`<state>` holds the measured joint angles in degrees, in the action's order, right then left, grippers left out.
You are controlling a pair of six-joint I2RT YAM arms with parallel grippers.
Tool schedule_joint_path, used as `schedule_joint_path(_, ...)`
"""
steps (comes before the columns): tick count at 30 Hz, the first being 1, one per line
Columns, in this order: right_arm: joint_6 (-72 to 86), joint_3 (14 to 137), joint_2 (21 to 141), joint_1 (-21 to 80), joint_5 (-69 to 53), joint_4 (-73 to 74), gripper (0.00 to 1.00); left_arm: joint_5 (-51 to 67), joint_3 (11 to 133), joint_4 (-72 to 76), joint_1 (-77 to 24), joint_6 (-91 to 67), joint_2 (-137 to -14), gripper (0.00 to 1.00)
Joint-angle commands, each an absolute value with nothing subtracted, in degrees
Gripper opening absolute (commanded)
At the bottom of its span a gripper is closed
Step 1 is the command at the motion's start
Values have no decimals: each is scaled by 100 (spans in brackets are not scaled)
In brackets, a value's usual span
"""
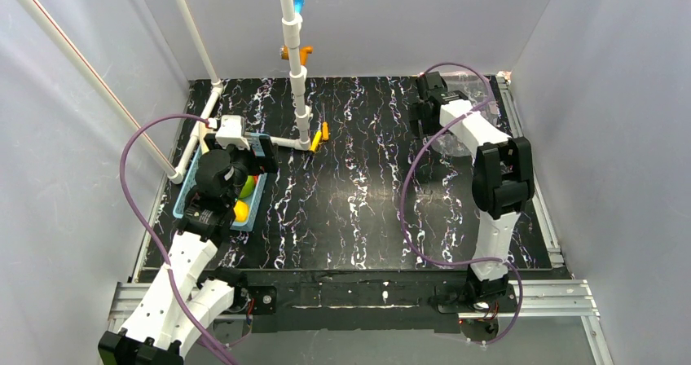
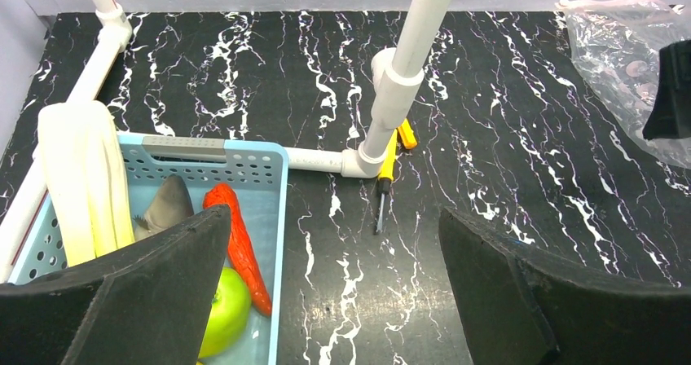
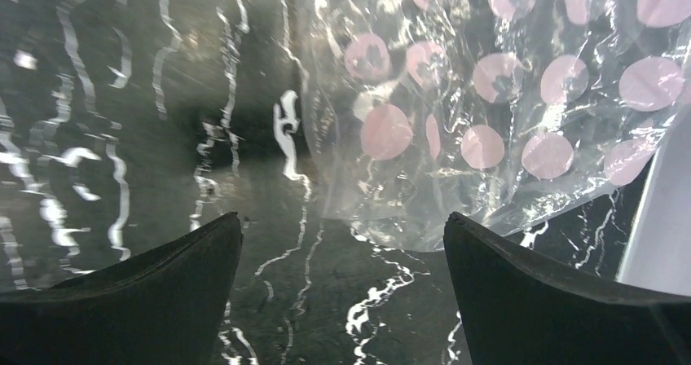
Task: Place the food in the zip-top bag and seal the zipper
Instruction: Move the zipper food storage bag to the center of the board.
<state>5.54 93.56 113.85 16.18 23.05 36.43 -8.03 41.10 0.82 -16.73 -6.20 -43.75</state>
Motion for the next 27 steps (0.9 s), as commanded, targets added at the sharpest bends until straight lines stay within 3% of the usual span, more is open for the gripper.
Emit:
schedule_joint_path(1,210,9530,11453,1507,2712,3933,100,-729,4352,108,-1709,-656,-4366,100)
schedule_joint_path(7,414,9590,11700,1450,2280,4015,87,-642,4370,114,-1710,-711,-4302,100)
schedule_joint_path(18,846,8953,11385,1496,1468,3776,49,-666,4395,78,-1709,-744,-4341,99)
schedule_joint_path(21,856,8667,11214,1518,1564,3629,28,-640,4402,77,-1707,-762,-4341,100)
schedule_joint_path(27,790,8445,10980,1705,1575,3449,4,-614,4405,72,-1713,-782,-4384,99)
